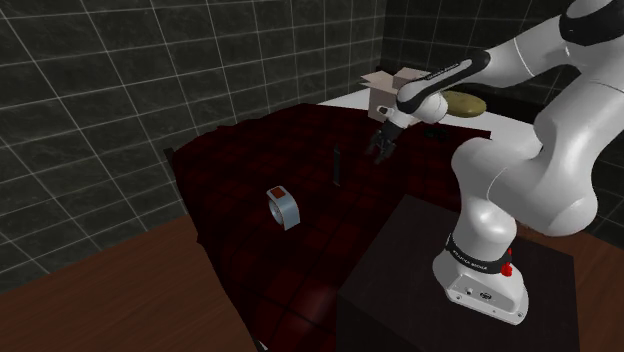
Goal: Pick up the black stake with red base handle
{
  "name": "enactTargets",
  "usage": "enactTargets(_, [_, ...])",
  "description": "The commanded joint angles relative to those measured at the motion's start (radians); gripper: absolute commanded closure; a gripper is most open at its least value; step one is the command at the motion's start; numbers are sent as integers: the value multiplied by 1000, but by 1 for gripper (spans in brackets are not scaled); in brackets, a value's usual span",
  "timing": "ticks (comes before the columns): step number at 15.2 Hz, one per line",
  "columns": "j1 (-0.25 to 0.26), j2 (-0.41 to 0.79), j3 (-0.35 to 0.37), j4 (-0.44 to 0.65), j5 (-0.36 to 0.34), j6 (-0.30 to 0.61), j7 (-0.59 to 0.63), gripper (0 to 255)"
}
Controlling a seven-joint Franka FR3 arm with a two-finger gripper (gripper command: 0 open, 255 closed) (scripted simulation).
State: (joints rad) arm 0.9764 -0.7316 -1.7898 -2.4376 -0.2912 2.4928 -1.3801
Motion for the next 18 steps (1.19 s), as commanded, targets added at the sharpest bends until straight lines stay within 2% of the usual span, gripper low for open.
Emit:
enactTargets(1, [110,-64,-105,69,-25,-5,-54,0])
enactTargets(4, [249,-177,-215,193,-60,-31,-123,0])
enactTargets(8, [399,-334,-305,376,-90,-90,-222,0])
enactTargets(13, [569,-526,-358,637,-106,-194,-357,0])
enactTargets(17, [712,-676,-370,881,-104,-302,-473,0])
enactTargets(18, [734,-697,-370,919,-102,-320,-490,0])
